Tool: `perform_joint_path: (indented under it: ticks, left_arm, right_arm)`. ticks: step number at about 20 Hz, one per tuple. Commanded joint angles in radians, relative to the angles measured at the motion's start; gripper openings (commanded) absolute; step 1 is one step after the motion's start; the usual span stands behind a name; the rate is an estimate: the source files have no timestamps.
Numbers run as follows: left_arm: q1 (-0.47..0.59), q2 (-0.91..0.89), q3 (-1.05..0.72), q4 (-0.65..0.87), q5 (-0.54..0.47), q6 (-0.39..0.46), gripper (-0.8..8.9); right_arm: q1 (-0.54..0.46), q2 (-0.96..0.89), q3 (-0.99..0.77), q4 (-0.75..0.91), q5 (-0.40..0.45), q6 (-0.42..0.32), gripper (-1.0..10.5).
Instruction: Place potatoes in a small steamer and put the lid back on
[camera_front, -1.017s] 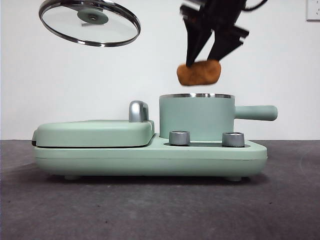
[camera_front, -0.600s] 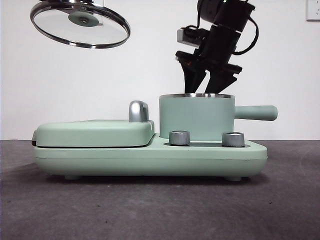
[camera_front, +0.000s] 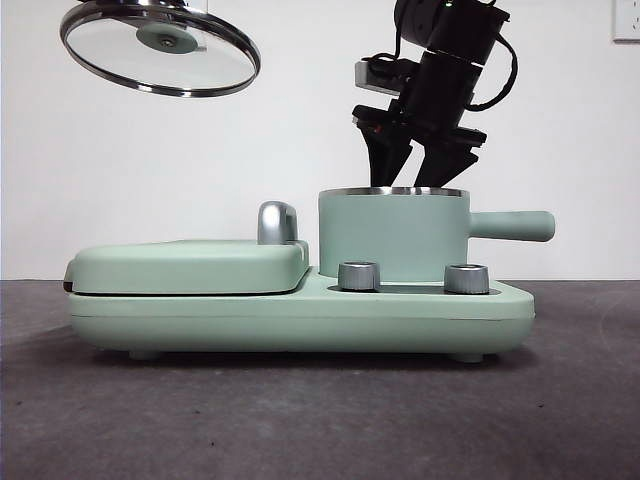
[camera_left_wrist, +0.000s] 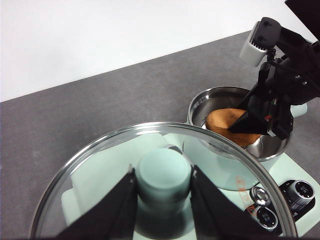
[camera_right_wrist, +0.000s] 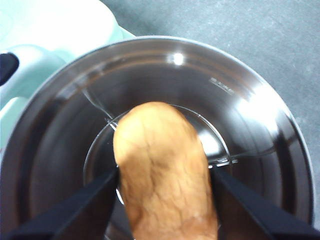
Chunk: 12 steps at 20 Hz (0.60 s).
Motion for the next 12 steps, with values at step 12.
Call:
perform_joint_path:
  ticks: [12]
  left_arm:
    - [-0.003,-0.005,0.019,0.006,0.003,0.006,0.09]
  right_arm:
    - [-0.02,-0.113,0.026,-0.153,-0.036,0.015,3.4]
